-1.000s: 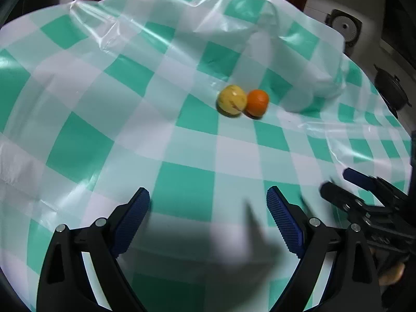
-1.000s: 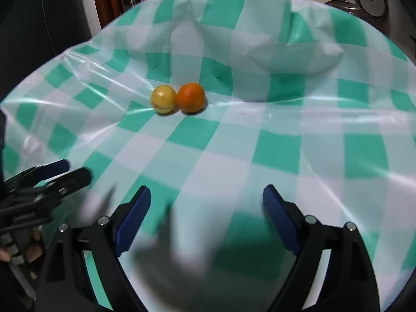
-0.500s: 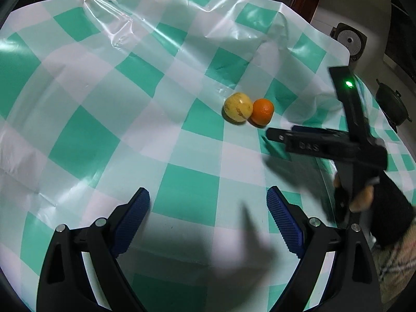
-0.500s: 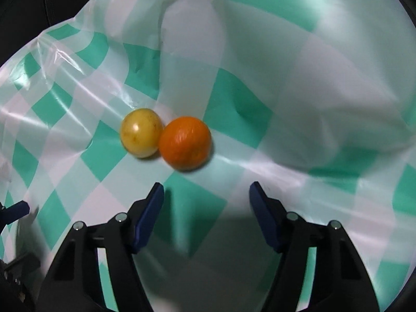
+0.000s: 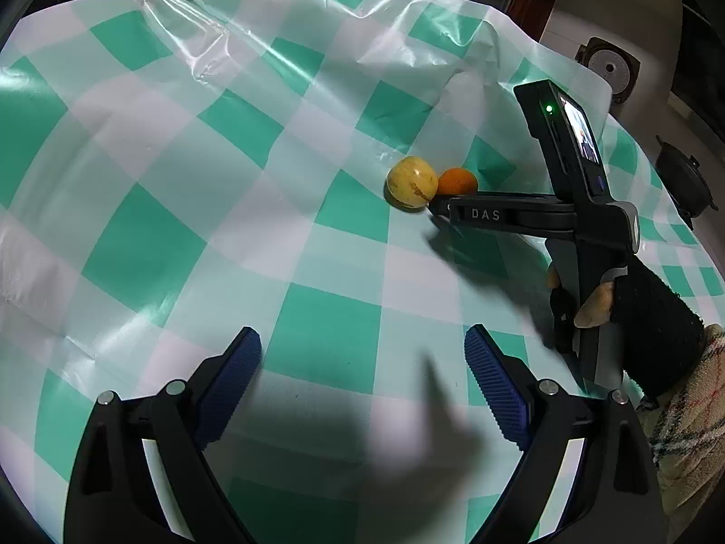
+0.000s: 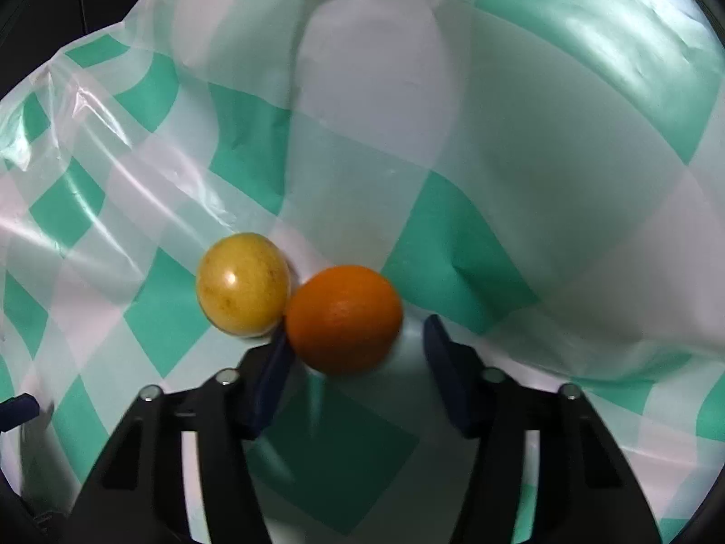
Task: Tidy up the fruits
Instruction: 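Grasp the last tangerine with the right tool while the left tool grasps the yellow tomato, then lift and hold the yellow tomato and tangerine above the tablecloth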
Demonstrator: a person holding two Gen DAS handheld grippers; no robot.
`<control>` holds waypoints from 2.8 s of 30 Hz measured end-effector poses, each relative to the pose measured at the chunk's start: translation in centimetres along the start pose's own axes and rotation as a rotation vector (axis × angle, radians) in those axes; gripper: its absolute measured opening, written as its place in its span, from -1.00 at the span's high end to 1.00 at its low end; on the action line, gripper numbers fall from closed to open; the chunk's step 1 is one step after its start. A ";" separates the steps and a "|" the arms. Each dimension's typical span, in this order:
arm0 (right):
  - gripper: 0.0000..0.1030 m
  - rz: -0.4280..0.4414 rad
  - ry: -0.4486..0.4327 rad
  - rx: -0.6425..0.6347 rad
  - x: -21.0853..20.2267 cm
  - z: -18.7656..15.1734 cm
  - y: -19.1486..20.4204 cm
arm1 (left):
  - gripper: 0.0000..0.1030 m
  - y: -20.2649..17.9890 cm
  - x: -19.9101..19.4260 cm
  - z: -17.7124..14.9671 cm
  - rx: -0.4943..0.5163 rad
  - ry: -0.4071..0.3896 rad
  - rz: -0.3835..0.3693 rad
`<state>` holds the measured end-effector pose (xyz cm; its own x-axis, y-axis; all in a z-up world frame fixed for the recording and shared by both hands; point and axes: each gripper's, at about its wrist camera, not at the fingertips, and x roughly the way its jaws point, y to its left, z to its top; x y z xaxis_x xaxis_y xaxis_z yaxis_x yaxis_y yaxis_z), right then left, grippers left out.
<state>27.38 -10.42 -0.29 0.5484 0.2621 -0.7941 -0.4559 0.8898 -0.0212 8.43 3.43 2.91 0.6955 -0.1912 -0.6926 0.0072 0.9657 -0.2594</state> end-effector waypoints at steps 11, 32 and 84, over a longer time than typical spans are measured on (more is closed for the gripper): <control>0.13 -0.023 -0.113 0.257 -10.1 -10.3 -1.2 | -0.72 -0.6 1.2 0.0 0.040 0.082 -0.023; 0.12 0.089 -0.188 0.484 -12.0 -15.2 -5.5 | -0.25 -7.8 13.5 10.1 0.303 0.153 0.191; 0.12 0.048 -0.092 0.459 -10.8 -14.6 -4.8 | 0.20 0.6 -5.1 -4.3 0.071 0.027 -0.007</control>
<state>13.41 -22.99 -0.42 0.6034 0.3204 -0.7303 -0.1366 0.9437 0.3011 1.85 4.20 3.40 0.6757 -0.2013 -0.7092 0.0633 0.9743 -0.2163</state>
